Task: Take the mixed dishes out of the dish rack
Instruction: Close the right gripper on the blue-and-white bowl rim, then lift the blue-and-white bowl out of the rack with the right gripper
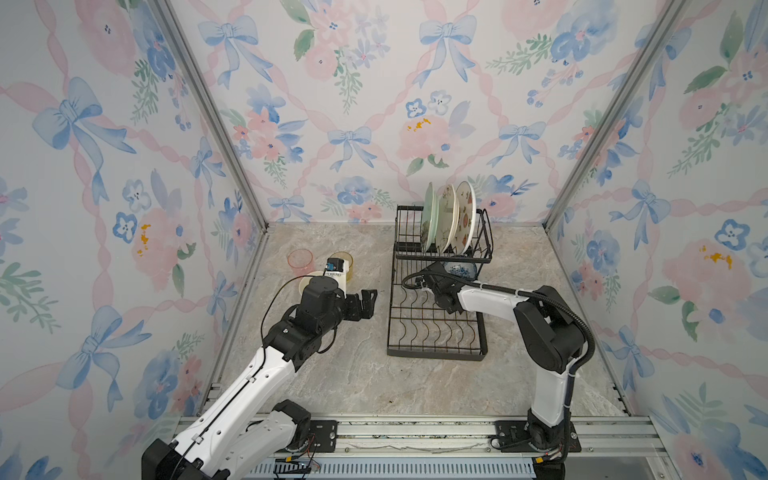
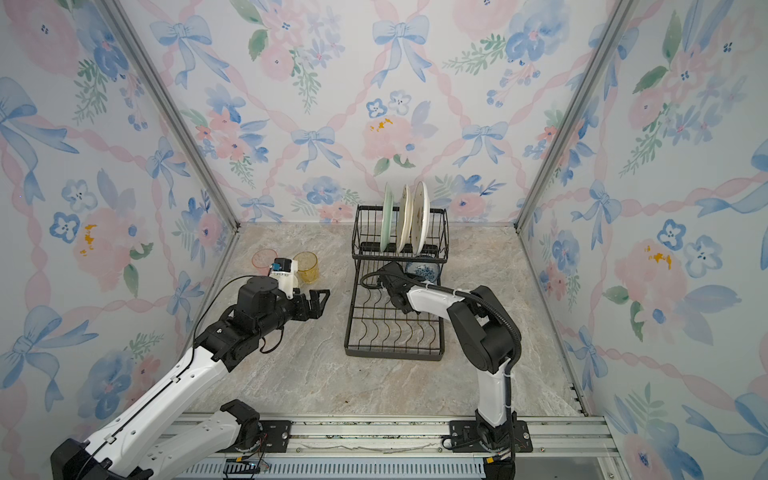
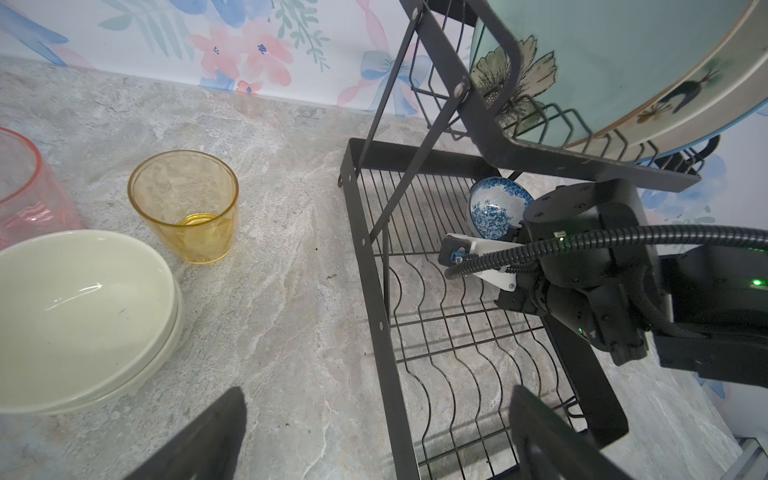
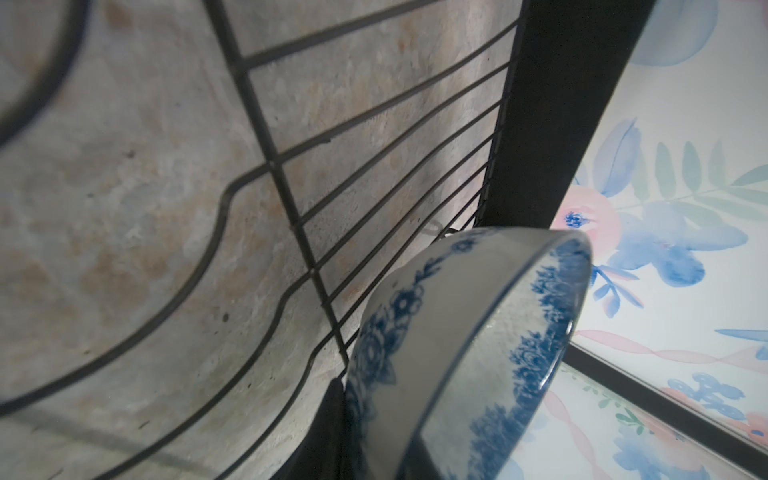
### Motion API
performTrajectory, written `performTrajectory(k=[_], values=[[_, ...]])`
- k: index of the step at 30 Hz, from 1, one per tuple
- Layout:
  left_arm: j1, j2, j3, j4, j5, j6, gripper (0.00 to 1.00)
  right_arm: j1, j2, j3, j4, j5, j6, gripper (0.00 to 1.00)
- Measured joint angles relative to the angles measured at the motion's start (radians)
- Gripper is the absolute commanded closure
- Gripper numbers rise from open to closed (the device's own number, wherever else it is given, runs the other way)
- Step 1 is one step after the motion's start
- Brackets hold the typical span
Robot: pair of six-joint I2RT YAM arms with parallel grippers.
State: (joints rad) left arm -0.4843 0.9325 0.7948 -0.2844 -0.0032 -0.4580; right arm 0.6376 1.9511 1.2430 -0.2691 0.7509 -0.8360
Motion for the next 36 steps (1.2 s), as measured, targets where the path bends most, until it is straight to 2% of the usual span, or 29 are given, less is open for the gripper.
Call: performTrajectory(k=[8,17,26,36], values=[[0.000,0.000,0.000,0.000,0.000,0.000,0.02,0.038,0.000,0.000,-0.003,0.023,0.029,0.88],[0.000,-0.028,0.000,0.000,0.000,0.000,0.02,0.084,-0.062,-0.002,-0.042,0.028,0.082,0.88],[0.000,-0.037,0.000,0.000,0.000,0.000,0.02,0.168,-0.221,-0.032,-0.140,0.000,0.209,0.87],[0.000,-0.100,0.000,0.000,-0.016,0.000,0.02,0.259,-0.340,-0.093,-0.257,-0.048,0.409,0.88]])
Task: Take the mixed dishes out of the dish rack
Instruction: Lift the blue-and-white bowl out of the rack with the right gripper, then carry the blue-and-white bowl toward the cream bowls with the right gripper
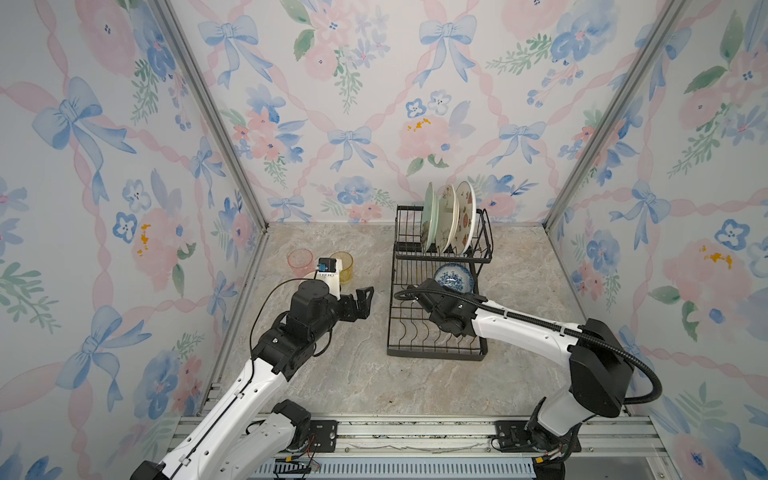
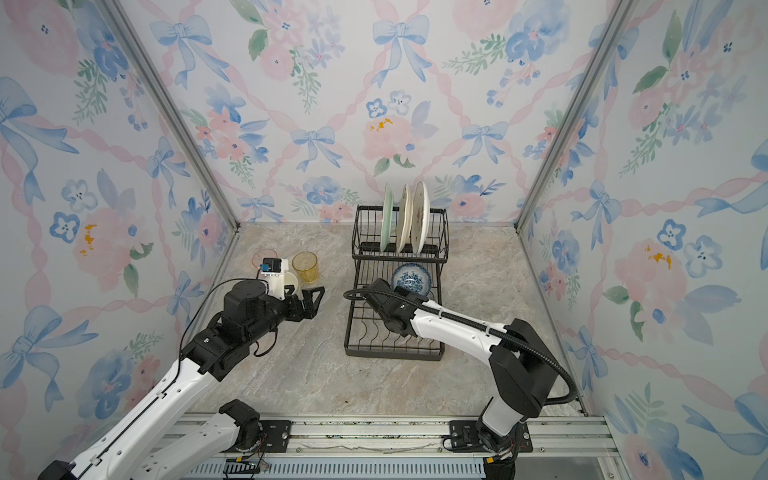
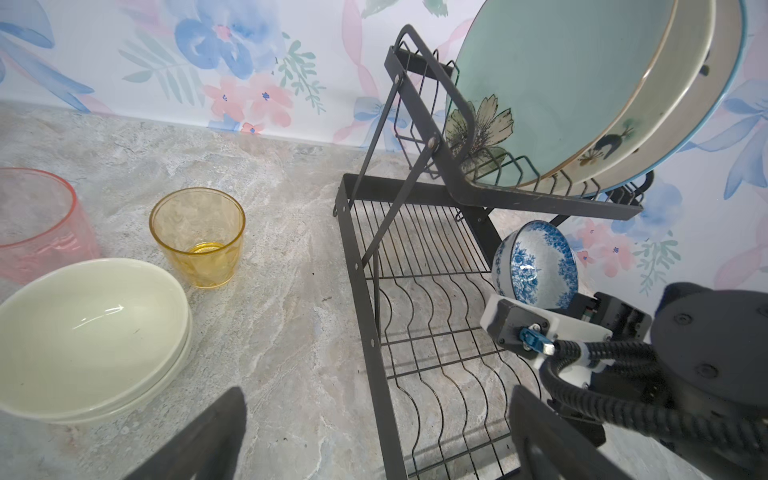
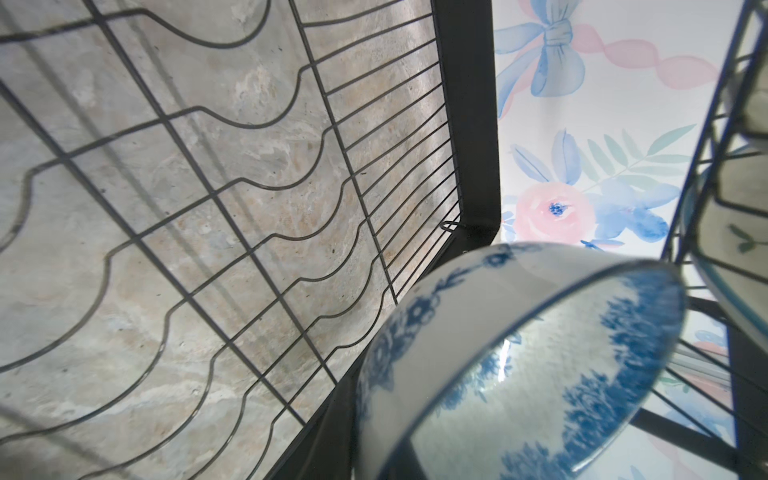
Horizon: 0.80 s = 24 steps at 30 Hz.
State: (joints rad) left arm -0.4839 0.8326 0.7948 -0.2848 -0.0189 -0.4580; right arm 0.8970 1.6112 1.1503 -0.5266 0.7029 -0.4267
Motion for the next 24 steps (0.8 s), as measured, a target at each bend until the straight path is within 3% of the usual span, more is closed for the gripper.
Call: performTrajectory(k=[16,24], values=[[0.067,-0.046,0.000,-0.048,-0.124,-0.078,0.02,0.173,-0.021,0.015,-0.092,-0.141,0.462,0.89],[0.107,-0.115,0.000,-0.082,-0.196,-0.089,0.02,0.215,0.074,0.239,-0.157,-0.237,0.595,0.89]])
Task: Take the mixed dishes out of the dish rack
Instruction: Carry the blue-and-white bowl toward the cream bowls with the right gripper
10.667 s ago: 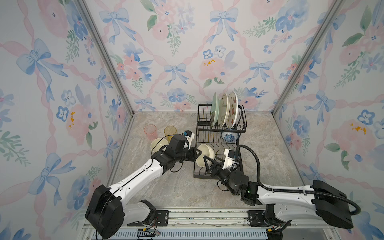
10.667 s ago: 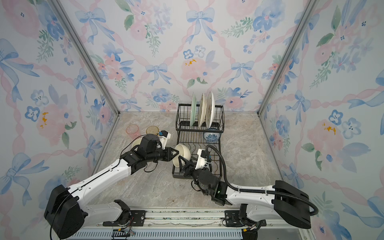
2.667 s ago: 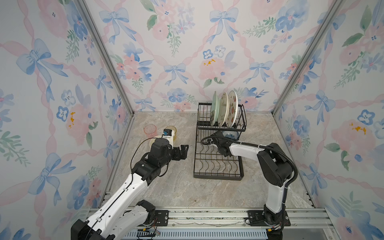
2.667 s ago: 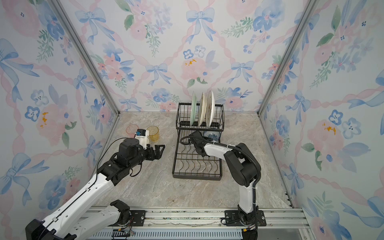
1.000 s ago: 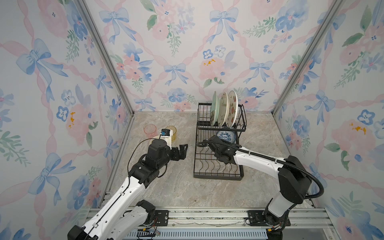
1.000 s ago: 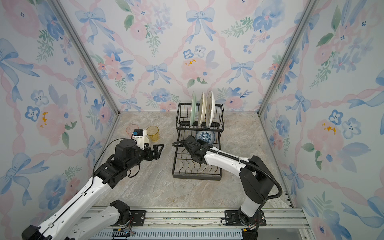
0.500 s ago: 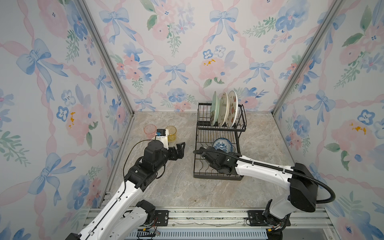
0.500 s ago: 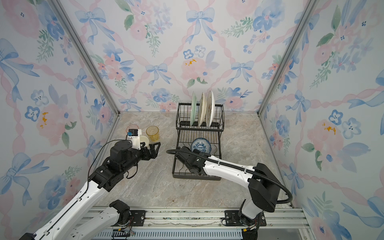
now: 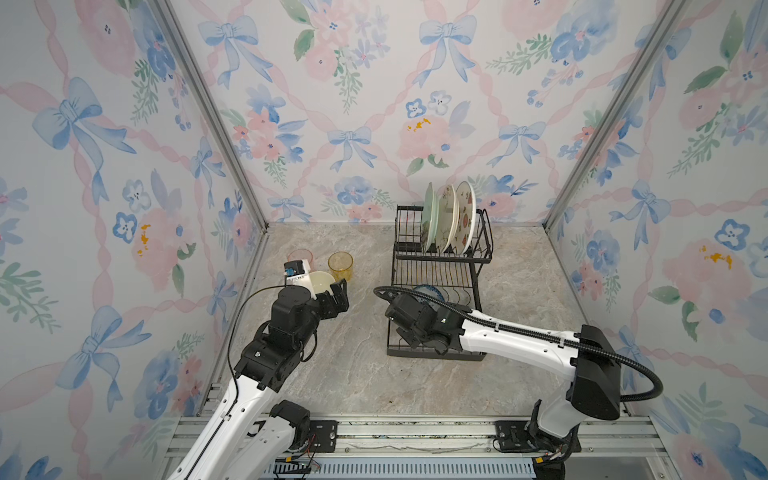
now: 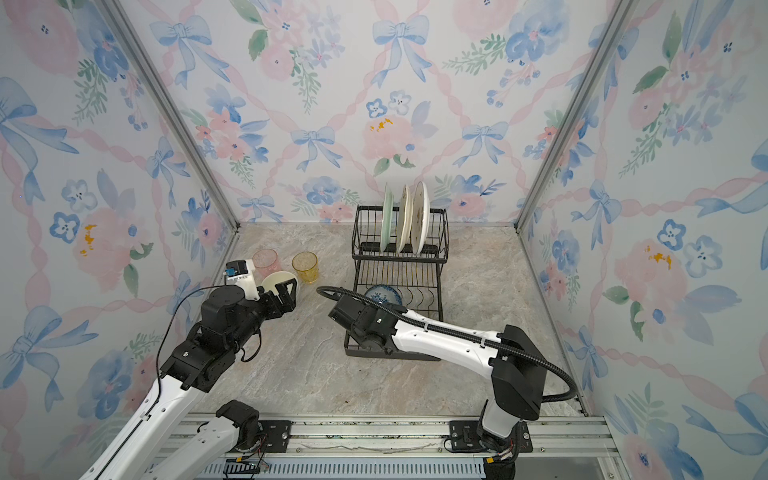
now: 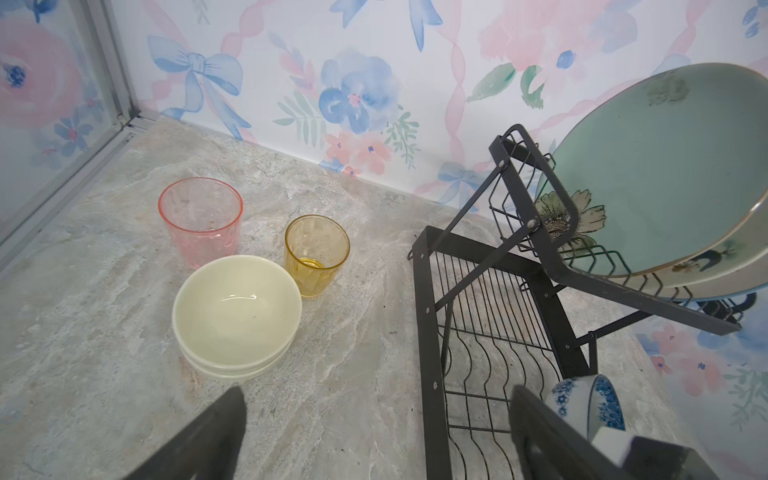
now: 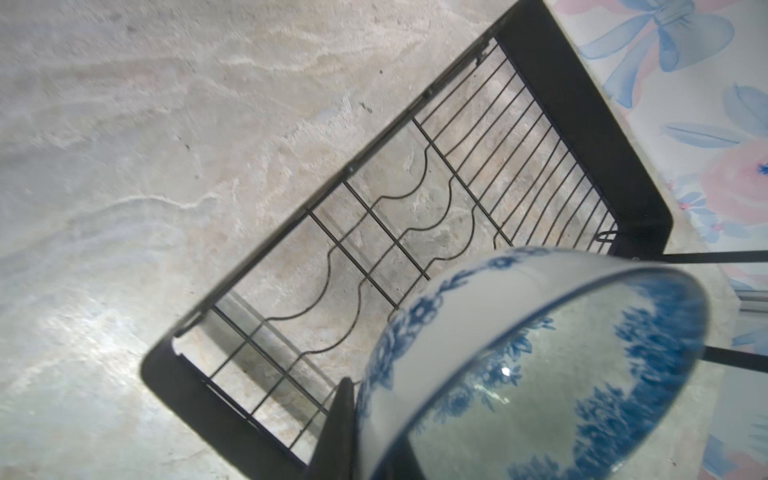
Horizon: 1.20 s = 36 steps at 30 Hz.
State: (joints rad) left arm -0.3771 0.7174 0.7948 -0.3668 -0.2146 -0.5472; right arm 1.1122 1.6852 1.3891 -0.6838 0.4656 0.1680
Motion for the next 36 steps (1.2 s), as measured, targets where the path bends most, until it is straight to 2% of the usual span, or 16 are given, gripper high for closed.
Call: performTrajectory(k=[14,25,31,36], values=[[0.063,-0.145,0.013,-0.010,-0.243,0.050,0.02,0.009,0.284,0.469,-0.135,-0.256,0.118,0.91],[0.063,-0.188,0.013,-0.025,-0.315,0.065,0.02,-0.037,0.533,0.907,-0.268,-0.337,0.143,0.90],[0.063,-0.190,0.013,-0.025,-0.320,0.076,0.02,-0.050,0.624,1.006,-0.310,-0.362,0.146,0.90],[0.063,-0.200,0.013,-0.026,-0.304,0.080,0.02,-0.055,0.645,1.000,-0.338,-0.368,0.156,0.90]])
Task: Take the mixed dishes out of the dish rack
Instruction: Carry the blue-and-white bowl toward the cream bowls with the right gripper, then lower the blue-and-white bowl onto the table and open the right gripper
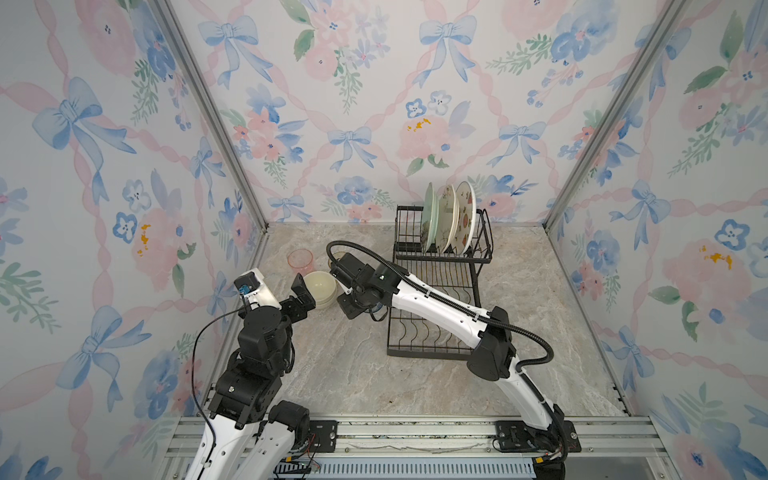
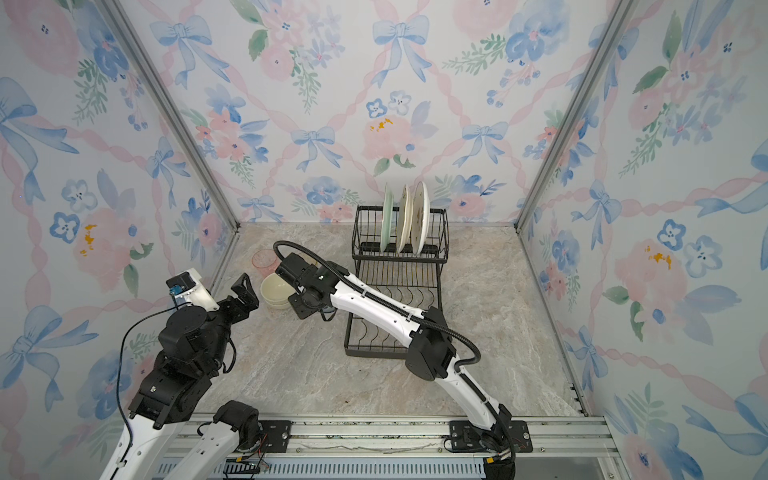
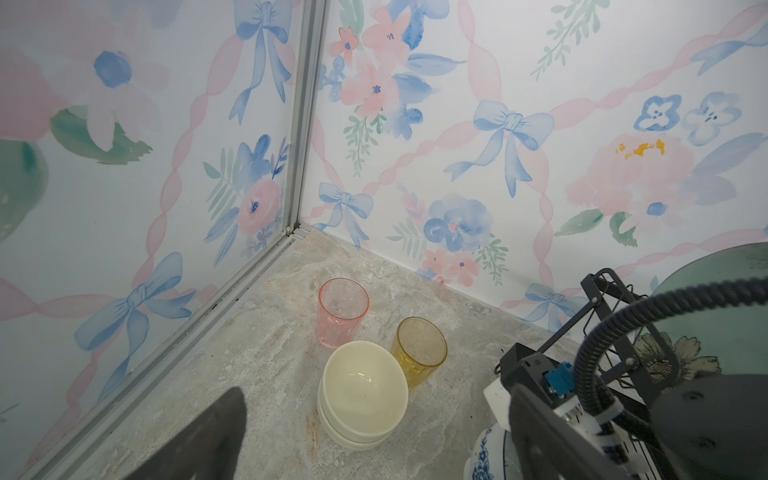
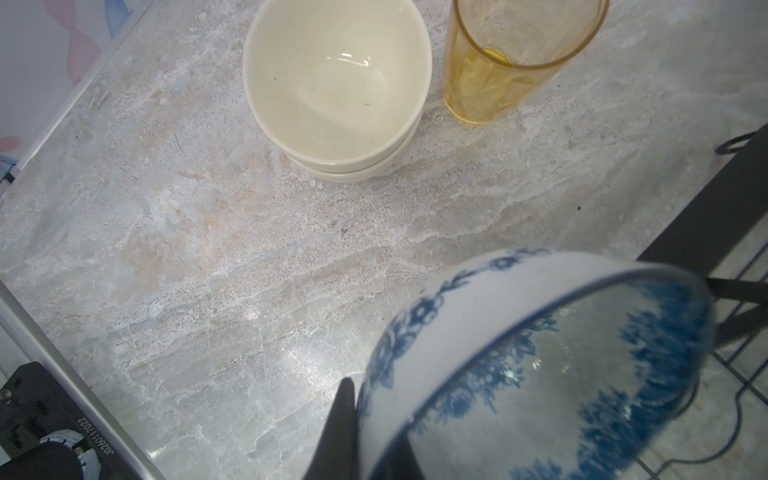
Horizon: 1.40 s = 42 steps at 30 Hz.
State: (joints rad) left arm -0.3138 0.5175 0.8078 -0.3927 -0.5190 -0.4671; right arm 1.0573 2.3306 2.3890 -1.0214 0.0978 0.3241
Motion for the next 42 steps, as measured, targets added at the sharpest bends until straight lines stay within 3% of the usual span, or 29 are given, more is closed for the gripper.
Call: performTrajectory(k=[17,19,24,27,35,42], values=[[-0.002,0.010,0.010,-0.006,0.068,0.012,0.02,-0.001,0.150,-0.029,-0.030,-0.015,0.021,0.84],[-0.007,0.016,0.023,-0.016,0.068,0.014,0.02,-0.001,0.150,-0.027,-0.031,-0.011,0.028,0.79],[-0.014,0.015,0.050,-0.026,0.068,0.014,0.02,-0.002,0.150,-0.014,-0.021,-0.013,0.045,0.49],[-0.014,0.015,0.056,-0.027,0.068,0.014,0.02,-0.002,0.150,-0.014,-0.016,-0.019,0.051,0.39],[-0.014,0.016,0.092,-0.074,0.071,0.013,0.02,-0.003,0.114,-0.074,0.042,-0.037,0.070,0.28],[-0.014,0.067,0.167,-0.160,0.114,0.010,0.02,-0.006,-0.106,-0.272,0.115,-0.002,0.110,0.26]])
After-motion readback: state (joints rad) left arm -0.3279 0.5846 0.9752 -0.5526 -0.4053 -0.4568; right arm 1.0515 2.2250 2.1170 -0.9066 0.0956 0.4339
